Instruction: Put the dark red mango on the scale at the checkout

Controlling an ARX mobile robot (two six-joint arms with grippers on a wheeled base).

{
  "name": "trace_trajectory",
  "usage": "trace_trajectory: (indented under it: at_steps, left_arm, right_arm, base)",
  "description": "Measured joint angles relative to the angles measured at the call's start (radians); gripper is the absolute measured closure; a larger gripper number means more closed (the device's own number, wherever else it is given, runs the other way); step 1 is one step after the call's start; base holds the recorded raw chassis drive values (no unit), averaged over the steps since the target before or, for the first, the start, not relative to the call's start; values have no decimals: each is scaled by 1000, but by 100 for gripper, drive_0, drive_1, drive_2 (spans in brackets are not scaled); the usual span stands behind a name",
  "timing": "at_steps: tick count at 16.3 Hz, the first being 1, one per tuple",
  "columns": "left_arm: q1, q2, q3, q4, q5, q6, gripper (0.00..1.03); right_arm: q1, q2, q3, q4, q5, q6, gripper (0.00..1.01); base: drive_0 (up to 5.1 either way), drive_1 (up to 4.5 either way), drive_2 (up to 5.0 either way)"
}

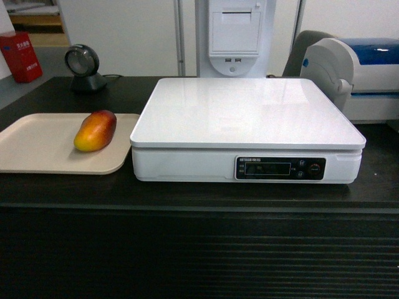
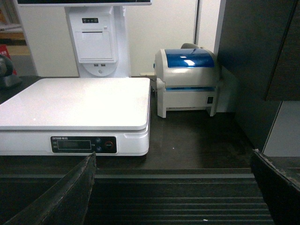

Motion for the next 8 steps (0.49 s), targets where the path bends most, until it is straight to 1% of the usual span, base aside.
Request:
trace_trajectory:
  at_steps: [1, 2, 3, 4, 6, 8]
  left_arm:
    - [13, 202, 125, 64, 47, 2, 5]
    - [-13, 360, 233, 62, 76, 13, 5]
    - [-45, 490, 343, 35, 95, 31, 5]
    - [-66, 604, 451, 1, 111, 34, 5]
    - [-101, 846, 689, -118, 117, 34, 5]
    - [-106, 888, 733, -147, 113, 34, 5]
  right_arm:
    - [0, 0, 0, 0, 0, 0, 3]
    - [0, 0, 0, 0, 0, 0, 3]
    - [0, 0, 0, 0, 0, 0, 3]
    - [0, 0, 0, 0, 0, 0, 3]
    - [0, 0, 0, 0, 0, 0, 3]
    - [0, 0, 0, 0, 0, 0, 3]
  base:
    - [0, 0, 0]
    - [0, 0, 0]
    - [0, 0, 0]
    - [0, 0, 0]
    - [0, 0, 0]
    - [0, 0, 0]
